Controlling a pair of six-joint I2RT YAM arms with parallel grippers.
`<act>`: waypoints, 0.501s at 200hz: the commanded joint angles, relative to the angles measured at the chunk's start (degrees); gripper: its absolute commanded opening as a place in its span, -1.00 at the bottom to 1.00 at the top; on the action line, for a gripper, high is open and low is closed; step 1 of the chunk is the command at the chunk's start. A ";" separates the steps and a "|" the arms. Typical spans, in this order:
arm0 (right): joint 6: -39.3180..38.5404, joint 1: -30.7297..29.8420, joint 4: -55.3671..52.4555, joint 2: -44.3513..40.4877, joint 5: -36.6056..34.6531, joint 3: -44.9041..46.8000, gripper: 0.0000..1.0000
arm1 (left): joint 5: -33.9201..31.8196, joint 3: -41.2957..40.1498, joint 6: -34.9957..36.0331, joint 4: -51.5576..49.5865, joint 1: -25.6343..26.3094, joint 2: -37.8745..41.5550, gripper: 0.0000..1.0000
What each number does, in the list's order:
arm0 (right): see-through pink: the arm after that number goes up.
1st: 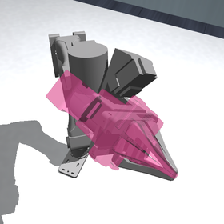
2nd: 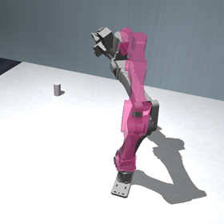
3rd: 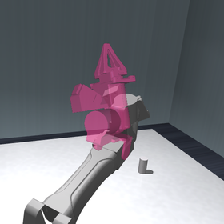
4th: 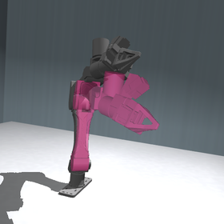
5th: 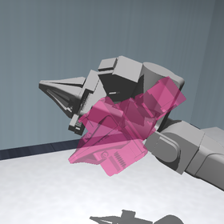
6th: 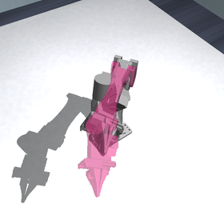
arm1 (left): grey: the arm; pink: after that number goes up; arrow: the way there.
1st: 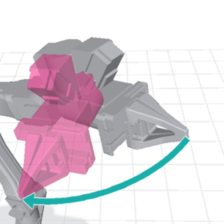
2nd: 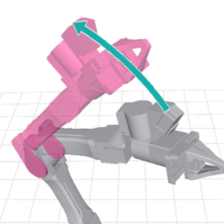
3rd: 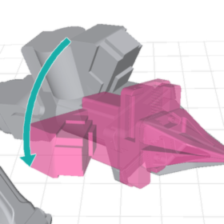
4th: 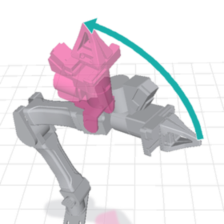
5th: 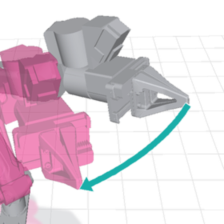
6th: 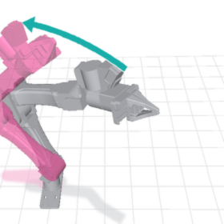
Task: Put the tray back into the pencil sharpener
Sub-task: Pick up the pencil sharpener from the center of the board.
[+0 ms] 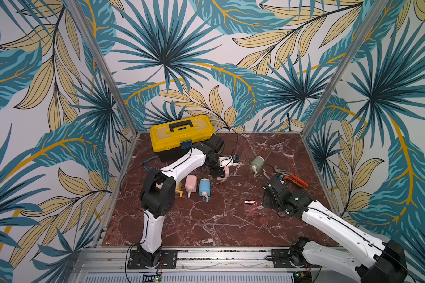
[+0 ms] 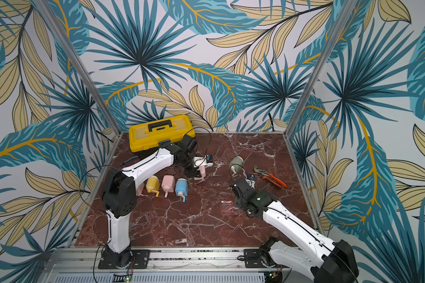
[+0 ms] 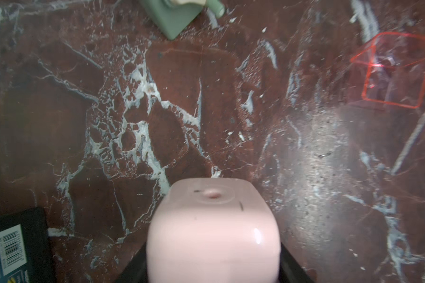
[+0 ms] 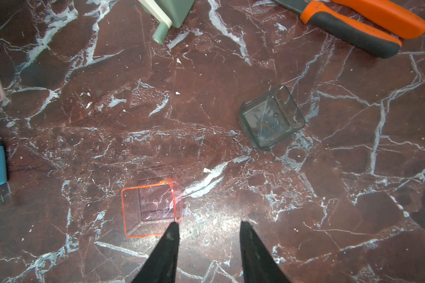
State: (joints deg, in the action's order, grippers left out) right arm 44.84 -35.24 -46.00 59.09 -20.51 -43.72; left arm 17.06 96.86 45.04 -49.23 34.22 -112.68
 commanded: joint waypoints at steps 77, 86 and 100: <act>5.20 0.31 2.90 -1.76 3.87 6.44 -0.14 | -1.78 -14.42 -11.31 1.78 12.41 7.68 0.00; 5.42 0.26 3.19 -1.99 4.03 6.95 -0.14 | -1.84 -15.25 -12.03 3.44 12.62 7.56 0.00; 5.74 0.40 3.37 -2.55 4.27 7.76 -0.14 | -2.30 -16.48 -12.83 5.77 13.05 7.55 0.00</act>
State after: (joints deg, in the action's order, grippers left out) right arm 48.93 -35.20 -43.51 57.82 -17.23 -37.87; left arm 15.38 81.56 34.85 -48.29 46.96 -105.06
